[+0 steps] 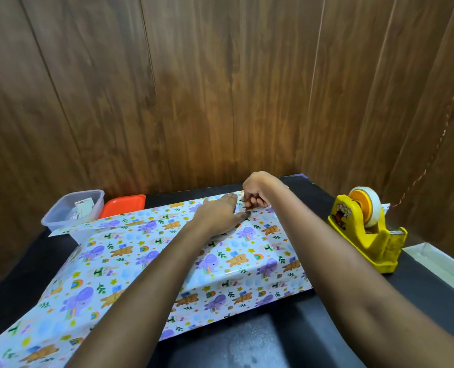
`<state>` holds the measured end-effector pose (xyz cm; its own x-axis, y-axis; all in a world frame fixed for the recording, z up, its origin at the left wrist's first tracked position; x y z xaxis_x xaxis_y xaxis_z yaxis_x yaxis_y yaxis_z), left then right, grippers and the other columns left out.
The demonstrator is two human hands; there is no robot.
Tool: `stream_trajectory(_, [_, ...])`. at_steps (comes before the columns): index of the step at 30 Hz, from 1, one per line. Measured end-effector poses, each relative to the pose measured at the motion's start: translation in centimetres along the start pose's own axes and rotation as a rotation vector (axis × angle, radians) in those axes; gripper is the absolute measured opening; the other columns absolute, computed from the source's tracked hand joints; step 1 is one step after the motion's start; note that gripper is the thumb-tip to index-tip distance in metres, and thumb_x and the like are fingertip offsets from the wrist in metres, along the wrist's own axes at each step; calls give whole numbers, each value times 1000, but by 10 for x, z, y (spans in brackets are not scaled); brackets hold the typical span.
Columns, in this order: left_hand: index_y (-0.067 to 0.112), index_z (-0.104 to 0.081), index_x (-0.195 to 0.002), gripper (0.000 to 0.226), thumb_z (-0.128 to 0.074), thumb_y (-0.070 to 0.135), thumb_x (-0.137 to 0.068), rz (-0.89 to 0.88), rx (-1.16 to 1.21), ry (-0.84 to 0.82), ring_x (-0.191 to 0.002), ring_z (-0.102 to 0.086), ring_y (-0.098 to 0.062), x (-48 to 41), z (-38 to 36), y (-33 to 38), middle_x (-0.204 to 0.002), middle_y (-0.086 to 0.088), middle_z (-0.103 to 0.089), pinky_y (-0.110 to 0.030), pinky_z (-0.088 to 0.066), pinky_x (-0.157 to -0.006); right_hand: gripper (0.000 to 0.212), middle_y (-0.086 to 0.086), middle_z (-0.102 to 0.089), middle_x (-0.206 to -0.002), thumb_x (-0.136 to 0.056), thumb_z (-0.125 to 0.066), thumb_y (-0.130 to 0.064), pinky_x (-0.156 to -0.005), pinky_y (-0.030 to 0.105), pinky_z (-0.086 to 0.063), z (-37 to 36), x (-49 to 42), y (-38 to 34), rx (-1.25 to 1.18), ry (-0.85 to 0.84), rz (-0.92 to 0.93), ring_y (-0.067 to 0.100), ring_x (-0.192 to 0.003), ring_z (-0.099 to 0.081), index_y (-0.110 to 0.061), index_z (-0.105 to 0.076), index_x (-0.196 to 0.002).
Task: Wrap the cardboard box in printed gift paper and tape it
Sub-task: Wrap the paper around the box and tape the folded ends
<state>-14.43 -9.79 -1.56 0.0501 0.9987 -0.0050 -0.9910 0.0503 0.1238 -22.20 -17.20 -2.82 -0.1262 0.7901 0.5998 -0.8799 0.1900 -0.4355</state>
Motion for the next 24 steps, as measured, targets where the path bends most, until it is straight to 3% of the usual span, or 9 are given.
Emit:
stream_trajectory(3, [21, -11, -150, 69, -32, 56, -95, -17, -21, 10, -138, -28, -22, -1, 1, -1, -156, 3, -20, -42, -29, -105, 37, 0, -49, -37, -102, -32, -14, -35, 16, -26, 2, -1, 0, 28, -39, -14, 6, -37, -35, -7, -47, -69])
stream_trajectory(5, [24, -9, -151, 68, -30, 56, -95, -43, -41, 0, -139, -23, -20, -4, -1, 0, -155, 3, -20, -42, -29, -104, 37, 3, -49, -49, -101, -35, -13, -44, 16, -28, 6, -1, 2, 36, -16, 16, 8, -51, -32, -6, -46, -67])
stream_trajectory(8, [23, -9, -150, 68, -30, 57, -95, -45, -58, -21, -139, -23, -19, -8, -2, -2, -153, 2, -22, -42, -31, -103, 32, 6, -41, -64, -97, -48, -16, -44, 20, -35, 16, -3, 7, -69, 66, 67, 14, -56, -33, -8, -43, -67])
stream_trajectory(10, [21, -9, -150, 70, -31, 57, -94, -41, -60, -27, -138, -24, -19, -10, -2, -3, -152, 1, -24, -42, -32, -104, 44, 6, -40, -57, -98, -49, -31, -49, 23, -30, 13, 1, 16, 141, 25, -9, 15, -53, -30, -9, -39, -62])
stream_trajectory(12, [19, -9, -150, 73, -32, 59, -93, -31, -59, -26, -137, -26, -19, -10, -3, -4, -151, 0, -27, -43, -34, -104, 48, 6, -38, -55, -98, -48, -36, -51, 24, -28, 15, 4, 22, 177, 14, -43, 15, -52, -30, -9, -37, -59])
stream_trajectory(16, [21, -5, -150, 73, -32, 58, -93, -22, -42, -29, -139, -24, -20, -10, -4, -4, -153, 1, -23, -44, -32, -106, 41, 1, -36, -32, -100, -45, -21, -32, 14, -26, 10, 8, 38, -6, -58, -58, 8, -33, -31, -7, -45, -61])
stream_trajectory(20, [31, 2, -150, 68, -31, 55, -95, -44, -28, -36, -140, -21, -21, -6, -4, -1, -155, 0, -20, -44, -30, -107, 26, 3, -50, -42, -97, -47, -8, -32, 13, -29, 12, 12, 45, -261, 6, 44, 5, -44, -40, -6, -52, -72])
stream_trajectory(24, [35, -11, -149, 58, -24, 56, -96, -41, -117, -38, -138, -23, -21, -8, -3, 3, -151, -2, -24, -43, -32, -103, 20, 4, -47, -54, -97, -47, -8, -39, 16, -33, 14, 27, 46, -416, 96, 185, 6, -28, -50, -7, -46, -76])
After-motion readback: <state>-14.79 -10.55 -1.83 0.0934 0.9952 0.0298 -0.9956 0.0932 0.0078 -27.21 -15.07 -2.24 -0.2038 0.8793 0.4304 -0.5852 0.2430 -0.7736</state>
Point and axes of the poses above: each hand's wrist, its own x-axis away from the middle knuckle, its own z-axis out of the back of the hand, y = z × x, the point moved 8 cm from there along -x, towards the middle knuckle
